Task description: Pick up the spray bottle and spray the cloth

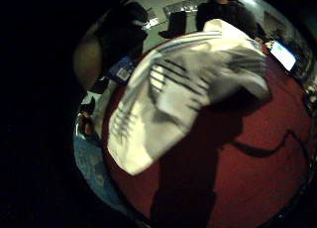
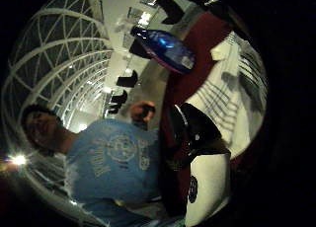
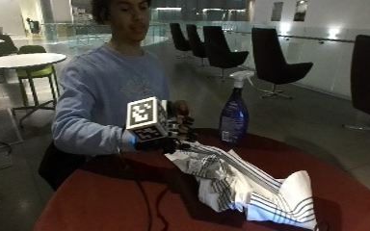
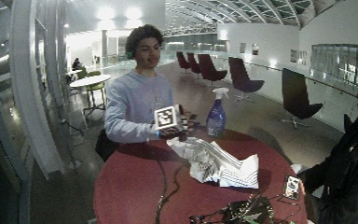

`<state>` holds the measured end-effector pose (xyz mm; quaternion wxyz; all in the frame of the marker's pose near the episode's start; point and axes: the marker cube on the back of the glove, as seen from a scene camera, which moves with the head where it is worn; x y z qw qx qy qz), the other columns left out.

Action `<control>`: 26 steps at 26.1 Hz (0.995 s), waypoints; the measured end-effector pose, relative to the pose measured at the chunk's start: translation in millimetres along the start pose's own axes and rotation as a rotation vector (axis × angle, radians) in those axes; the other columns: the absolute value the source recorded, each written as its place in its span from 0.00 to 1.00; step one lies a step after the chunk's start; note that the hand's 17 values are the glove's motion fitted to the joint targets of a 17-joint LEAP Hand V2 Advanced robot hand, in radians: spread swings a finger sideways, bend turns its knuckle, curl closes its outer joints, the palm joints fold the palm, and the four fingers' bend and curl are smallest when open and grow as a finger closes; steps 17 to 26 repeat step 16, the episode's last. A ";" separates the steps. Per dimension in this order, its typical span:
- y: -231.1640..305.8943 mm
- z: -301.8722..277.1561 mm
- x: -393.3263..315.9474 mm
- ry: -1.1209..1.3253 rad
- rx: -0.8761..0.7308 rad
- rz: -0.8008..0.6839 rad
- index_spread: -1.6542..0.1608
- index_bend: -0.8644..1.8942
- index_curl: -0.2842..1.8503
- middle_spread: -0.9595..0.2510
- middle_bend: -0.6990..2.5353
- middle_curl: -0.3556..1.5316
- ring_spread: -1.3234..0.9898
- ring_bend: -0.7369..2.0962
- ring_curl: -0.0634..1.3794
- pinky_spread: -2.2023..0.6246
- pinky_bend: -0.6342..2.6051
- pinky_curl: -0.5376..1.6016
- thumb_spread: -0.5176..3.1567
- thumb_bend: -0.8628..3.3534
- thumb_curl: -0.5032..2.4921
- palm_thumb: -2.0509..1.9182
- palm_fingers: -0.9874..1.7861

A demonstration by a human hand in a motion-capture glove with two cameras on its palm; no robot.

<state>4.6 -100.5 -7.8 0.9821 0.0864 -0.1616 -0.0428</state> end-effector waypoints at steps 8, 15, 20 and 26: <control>88.8 -43.2 54.9 0.208 0.038 0.151 0.72 0.38 0.26 0.77 0.34 0.40 0.59 0.43 0.25 0.86 0.28 0.38 0.43 0.20 0.30 0.71 0.54; 106.6 -54.3 69.0 0.261 0.043 0.176 0.72 0.37 0.27 0.76 0.34 0.40 0.59 0.41 0.25 0.86 0.26 0.38 0.43 0.20 0.30 0.71 0.55; 106.7 -54.5 69.3 0.263 0.042 0.177 0.72 0.37 0.27 0.76 0.34 0.40 0.59 0.41 0.25 0.86 0.26 0.38 0.43 0.20 0.30 0.71 0.55; 106.7 -54.5 69.3 0.263 0.042 0.177 0.72 0.37 0.27 0.76 0.34 0.40 0.59 0.41 0.25 0.86 0.26 0.38 0.43 0.20 0.30 0.71 0.55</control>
